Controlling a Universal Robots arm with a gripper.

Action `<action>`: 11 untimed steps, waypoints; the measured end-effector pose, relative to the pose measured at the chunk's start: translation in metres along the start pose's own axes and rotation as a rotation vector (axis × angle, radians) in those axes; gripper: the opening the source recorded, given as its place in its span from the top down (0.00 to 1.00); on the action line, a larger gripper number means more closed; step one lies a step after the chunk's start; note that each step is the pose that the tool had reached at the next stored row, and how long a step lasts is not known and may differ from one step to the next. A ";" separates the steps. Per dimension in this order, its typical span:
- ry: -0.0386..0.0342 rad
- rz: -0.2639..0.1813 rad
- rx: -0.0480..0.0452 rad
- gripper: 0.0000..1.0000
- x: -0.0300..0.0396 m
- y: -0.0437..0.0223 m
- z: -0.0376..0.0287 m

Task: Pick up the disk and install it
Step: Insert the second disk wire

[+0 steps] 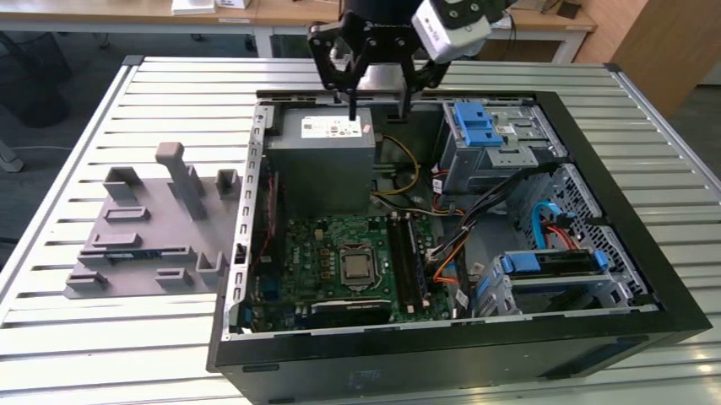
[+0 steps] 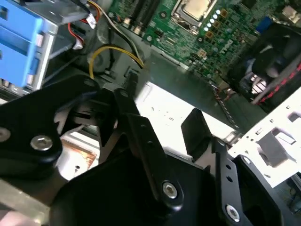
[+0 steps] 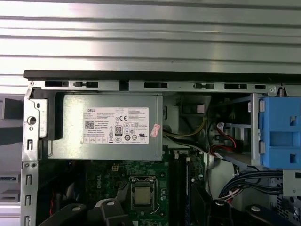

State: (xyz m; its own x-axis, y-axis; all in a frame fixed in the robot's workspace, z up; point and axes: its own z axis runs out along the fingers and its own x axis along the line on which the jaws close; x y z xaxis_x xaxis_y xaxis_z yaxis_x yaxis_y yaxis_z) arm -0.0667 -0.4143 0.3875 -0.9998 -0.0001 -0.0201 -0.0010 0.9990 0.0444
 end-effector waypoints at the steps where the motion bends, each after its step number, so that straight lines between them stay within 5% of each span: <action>1: 0.0000 0.000 0.0000 0.38 -0.0044 -0.0001 0.0003; 4: 0.0001 0.000 0.0001 0.49 -0.0147 -0.0019 0.0010; 11: 0.0001 -0.003 -0.0002 0.79 -0.0231 -0.0080 0.0017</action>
State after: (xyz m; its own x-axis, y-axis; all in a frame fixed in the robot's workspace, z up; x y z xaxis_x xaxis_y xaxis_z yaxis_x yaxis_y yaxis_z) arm -0.0436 -0.4222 0.3859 -0.9998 -0.0030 -0.0201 -0.0039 0.9990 0.0445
